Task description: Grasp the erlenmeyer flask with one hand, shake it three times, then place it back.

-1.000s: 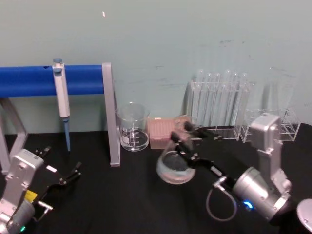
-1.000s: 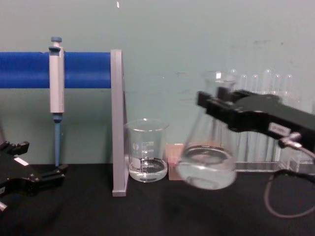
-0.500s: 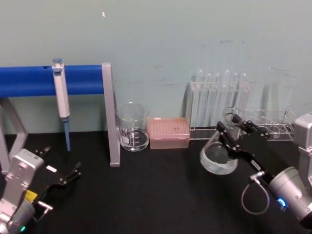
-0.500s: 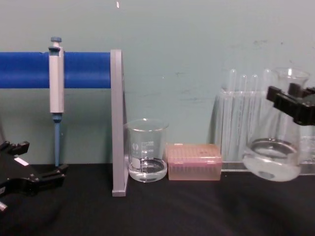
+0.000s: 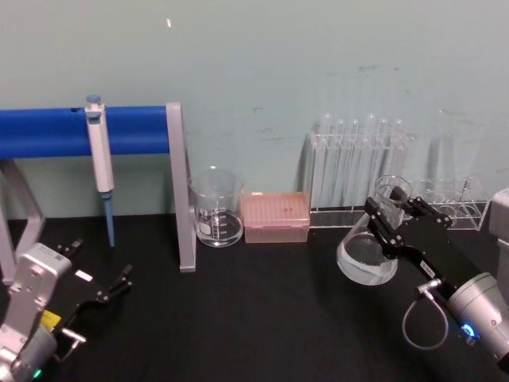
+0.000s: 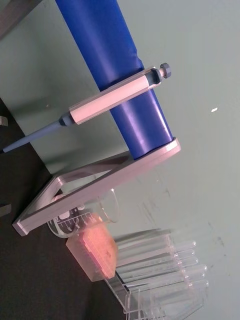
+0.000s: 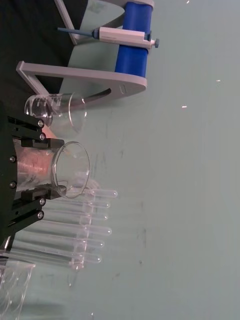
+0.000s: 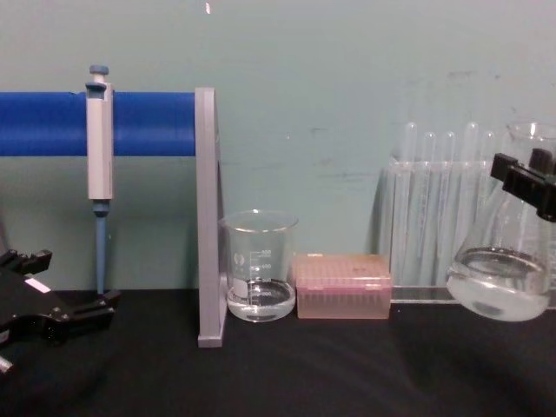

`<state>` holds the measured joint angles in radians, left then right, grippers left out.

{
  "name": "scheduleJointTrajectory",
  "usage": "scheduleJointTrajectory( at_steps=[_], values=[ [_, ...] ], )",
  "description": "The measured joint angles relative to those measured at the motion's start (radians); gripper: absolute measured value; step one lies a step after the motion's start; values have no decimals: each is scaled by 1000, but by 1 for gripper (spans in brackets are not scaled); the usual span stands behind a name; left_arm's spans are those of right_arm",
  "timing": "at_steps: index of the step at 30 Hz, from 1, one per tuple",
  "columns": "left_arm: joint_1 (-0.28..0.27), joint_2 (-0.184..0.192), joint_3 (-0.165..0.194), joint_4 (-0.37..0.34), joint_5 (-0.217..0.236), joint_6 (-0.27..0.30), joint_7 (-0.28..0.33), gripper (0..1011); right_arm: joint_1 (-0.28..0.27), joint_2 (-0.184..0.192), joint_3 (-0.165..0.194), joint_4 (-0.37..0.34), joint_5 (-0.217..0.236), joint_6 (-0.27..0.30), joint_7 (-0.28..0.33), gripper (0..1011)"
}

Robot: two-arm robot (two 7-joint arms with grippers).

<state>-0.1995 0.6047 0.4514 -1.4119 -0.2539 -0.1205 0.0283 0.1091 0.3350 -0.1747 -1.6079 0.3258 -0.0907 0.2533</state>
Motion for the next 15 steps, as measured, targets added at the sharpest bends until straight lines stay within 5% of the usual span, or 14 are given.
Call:
scheduleJointTrajectory(
  at_steps=[7, 15],
  values=[
    [0, 0, 0, 0, 0, 0, 0, 1001, 5, -8, 0, 4, -3, 7, 35, 457],
    [0, 0, 0, 0, 0, 0, 0, 1001, 30, -6, -51, 12, 1, 14, 105, 457]
  ],
)
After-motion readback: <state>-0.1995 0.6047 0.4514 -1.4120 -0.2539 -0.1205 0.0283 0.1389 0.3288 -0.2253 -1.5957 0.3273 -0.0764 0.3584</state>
